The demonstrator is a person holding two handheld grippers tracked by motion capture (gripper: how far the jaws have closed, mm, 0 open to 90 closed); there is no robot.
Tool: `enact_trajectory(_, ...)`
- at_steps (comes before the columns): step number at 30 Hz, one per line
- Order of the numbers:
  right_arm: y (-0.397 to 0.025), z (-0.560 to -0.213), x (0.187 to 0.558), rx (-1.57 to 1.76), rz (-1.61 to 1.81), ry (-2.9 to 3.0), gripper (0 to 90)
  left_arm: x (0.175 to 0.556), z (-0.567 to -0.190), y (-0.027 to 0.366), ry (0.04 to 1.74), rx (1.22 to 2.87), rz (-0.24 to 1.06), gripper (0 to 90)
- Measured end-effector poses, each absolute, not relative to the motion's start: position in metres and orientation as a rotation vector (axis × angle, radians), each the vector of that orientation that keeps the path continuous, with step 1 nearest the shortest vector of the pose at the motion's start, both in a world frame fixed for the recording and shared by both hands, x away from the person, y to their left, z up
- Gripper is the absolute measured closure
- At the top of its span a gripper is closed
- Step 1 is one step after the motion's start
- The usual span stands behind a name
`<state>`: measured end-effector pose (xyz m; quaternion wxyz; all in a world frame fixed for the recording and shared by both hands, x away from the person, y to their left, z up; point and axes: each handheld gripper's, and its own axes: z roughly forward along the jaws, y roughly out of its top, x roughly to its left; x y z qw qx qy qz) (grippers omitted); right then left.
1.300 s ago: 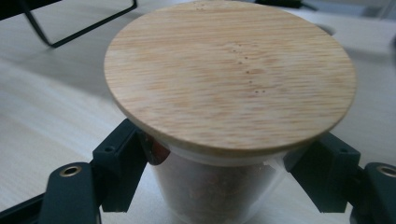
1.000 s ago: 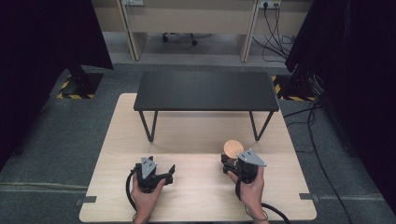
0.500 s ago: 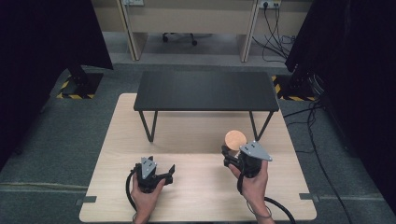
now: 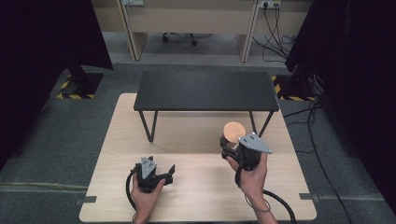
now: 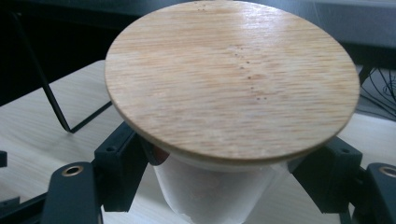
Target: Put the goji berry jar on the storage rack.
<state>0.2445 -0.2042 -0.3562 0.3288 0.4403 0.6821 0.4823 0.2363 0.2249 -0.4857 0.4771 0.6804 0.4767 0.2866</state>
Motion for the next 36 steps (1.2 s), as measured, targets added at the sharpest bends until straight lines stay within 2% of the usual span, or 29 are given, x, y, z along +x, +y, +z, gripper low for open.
enact_trajectory(16,-0.188,-0.318,0.262,1.108,1.236,1.776,25.7,0.236,-0.486,0.225,1.164,1.658,0.699,2.7)
enact_trajectory(36,-0.172,-0.276,0.322,1.132,1.181,1.748,25.7,0.236,-0.487,0.225,1.161,1.656,0.699,2.7)
